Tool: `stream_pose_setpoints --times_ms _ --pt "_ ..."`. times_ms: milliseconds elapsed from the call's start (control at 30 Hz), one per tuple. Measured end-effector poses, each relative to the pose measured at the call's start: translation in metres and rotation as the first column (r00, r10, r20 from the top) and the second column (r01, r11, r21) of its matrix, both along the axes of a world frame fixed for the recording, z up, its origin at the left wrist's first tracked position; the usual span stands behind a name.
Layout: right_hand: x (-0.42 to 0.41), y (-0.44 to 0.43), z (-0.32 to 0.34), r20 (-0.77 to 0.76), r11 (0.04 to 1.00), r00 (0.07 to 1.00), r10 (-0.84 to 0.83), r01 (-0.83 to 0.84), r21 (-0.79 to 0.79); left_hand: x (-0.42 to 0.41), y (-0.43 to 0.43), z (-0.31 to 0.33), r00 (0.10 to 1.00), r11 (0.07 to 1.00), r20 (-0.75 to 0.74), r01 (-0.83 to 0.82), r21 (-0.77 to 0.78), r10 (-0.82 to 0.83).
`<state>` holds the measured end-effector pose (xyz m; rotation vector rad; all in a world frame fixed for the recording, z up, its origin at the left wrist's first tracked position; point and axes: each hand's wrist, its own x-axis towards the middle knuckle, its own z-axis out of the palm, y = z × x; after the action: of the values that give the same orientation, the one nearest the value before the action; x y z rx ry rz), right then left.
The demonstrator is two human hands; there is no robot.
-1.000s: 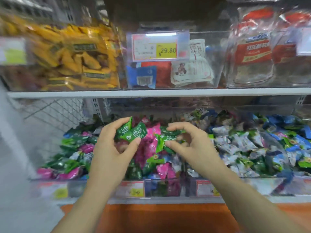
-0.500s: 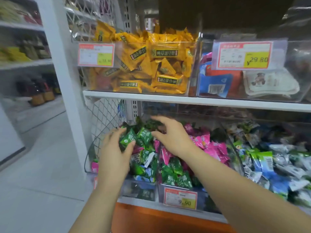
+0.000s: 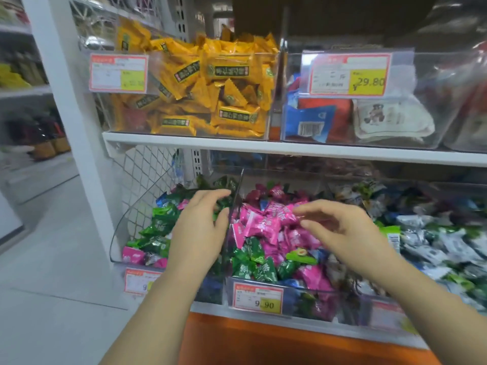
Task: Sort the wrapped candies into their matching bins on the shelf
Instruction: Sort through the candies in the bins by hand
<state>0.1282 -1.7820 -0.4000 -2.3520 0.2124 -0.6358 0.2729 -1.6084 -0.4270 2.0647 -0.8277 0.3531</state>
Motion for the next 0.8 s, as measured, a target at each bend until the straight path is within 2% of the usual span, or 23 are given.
stream_pose_setpoints --times_ms 200,333,433,567,633,800 --pt "-0.053 -0.054 -0.004 0.081 0.986 0.983 -0.164 0.162 0.030 -0.045 -0.054 0.010 0.979 0.978 0.029 0.199 0.069 -0.201" --pt "-0.086 -0.085 -0.010 0.036 0.974 0.973 -0.227 0.227 -0.001 -0.068 -0.090 0.006 0.954 0.949 0.044 0.287 0.130 -0.295" --pt "-0.106 -0.101 -0.013 -0.191 0.986 0.973 -0.129 0.105 -0.129 -0.085 -0.111 0.002 0.933 0.924 0.048 0.345 0.164 -0.357" --pt "-0.110 -0.111 -0.021 -0.452 0.941 0.889 -0.071 -0.091 -0.327 -0.098 -0.128 -0.004 0.914 0.900 0.050 0.385 0.203 -0.403" --pt "-0.104 -0.114 -0.021 -0.492 0.914 0.865 -0.093 -0.121 -0.386 -0.099 -0.133 -0.006 0.914 0.893 0.062 0.376 0.248 -0.402" --pt "-0.093 -0.130 -0.019 -0.437 0.920 0.892 -0.115 -0.070 -0.386 -0.094 -0.138 -0.008 0.919 0.892 0.046 0.365 0.267 -0.391"
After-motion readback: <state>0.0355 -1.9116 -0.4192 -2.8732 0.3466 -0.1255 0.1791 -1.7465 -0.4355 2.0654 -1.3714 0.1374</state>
